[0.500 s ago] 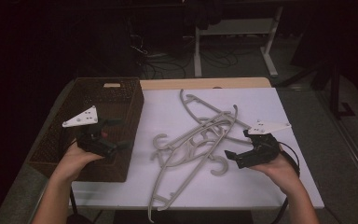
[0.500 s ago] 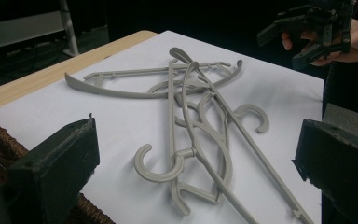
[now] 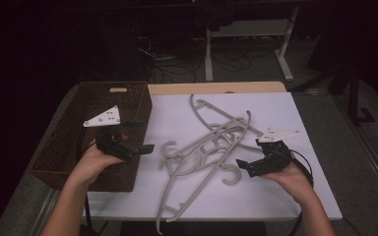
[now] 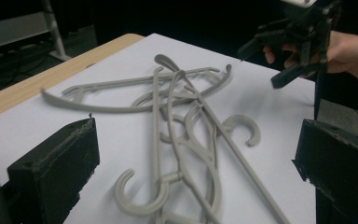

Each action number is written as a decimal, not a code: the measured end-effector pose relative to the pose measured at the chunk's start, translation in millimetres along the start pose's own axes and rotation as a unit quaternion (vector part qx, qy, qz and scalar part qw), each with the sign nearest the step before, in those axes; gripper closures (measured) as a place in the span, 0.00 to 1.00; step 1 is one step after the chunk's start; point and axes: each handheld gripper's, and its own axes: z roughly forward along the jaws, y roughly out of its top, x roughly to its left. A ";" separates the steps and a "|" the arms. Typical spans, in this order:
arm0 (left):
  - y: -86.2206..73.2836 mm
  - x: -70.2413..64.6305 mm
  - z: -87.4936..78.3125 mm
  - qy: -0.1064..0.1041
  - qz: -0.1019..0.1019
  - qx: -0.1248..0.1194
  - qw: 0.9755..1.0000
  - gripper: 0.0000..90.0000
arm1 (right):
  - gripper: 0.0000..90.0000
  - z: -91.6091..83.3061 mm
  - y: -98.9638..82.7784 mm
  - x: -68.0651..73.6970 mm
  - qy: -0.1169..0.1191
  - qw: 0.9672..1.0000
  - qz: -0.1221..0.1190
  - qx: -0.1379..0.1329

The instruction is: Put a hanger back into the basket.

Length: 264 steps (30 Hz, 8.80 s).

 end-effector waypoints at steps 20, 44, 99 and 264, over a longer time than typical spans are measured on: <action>15.3 -11.9 126.5 -0.015 0.003 0.045 0.999 0.06 | 0.00 5.4 -15.6 -4.5 0.009 1.000 0.005 -0.002; -7.0 17.1 228.7 0.034 0.052 0.178 0.982 0.60 | 0.00 8.3 -17.9 -3.3 0.017 1.000 0.001 0.001; -13.1 117.1 221.6 0.197 -0.075 0.203 0.956 0.85 | 0.00 2.8 -22.5 -8.3 0.017 1.000 0.016 -0.005; -81.2 -56.3 83.6 -0.006 -0.054 0.103 0.993 0.33 | 0.83 128.5 47.7 -34.1 -0.095 0.983 0.077 0.137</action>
